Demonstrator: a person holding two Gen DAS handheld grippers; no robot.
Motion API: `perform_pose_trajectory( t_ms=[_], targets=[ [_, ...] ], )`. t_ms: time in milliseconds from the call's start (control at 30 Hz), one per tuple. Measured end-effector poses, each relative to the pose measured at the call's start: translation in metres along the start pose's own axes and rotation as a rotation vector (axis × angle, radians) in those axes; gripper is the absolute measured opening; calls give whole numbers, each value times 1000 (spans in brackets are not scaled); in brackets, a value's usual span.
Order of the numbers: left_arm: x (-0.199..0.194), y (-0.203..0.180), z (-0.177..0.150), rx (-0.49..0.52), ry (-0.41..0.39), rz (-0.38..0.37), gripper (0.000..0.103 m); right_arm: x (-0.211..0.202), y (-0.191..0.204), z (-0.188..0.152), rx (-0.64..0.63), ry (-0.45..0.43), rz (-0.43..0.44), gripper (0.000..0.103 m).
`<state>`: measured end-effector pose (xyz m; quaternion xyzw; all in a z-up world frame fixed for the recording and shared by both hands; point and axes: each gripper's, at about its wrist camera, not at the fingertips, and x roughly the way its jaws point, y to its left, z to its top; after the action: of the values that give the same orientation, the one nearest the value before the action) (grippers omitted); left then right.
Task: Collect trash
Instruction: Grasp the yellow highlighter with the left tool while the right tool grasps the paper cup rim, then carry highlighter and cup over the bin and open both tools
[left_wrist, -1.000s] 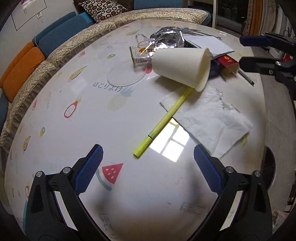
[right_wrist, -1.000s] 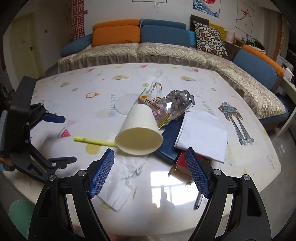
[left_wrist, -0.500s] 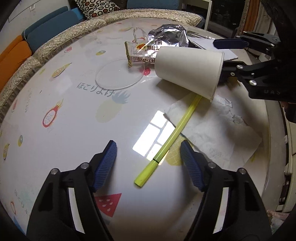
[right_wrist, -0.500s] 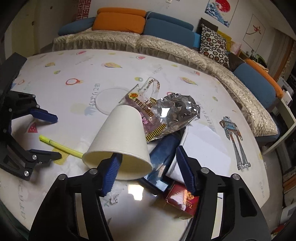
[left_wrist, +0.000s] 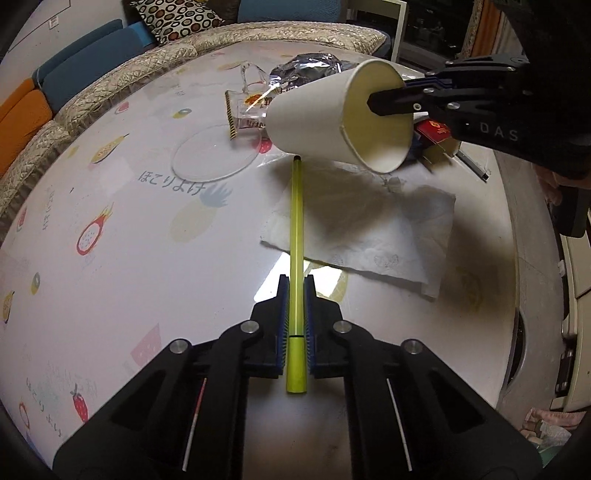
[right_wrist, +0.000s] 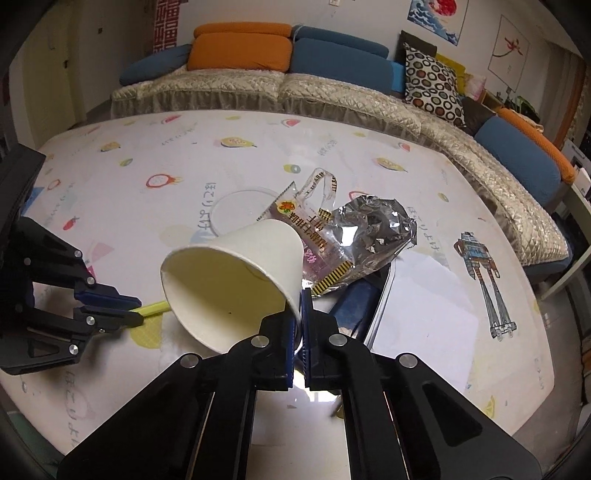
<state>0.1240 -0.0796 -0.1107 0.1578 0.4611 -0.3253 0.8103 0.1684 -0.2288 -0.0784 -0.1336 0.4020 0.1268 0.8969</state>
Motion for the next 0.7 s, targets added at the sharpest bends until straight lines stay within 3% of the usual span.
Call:
perform_pose_trajectory(
  t_ms=[367,700],
  targets=[
    [-62,-12,9,-2,-81,22,6,-68,-11,1,137,-94,102,3],
    [-92,-78,4,54,-106,-13,6,-163,-41,-67,219,-134,50,3]
  ],
)
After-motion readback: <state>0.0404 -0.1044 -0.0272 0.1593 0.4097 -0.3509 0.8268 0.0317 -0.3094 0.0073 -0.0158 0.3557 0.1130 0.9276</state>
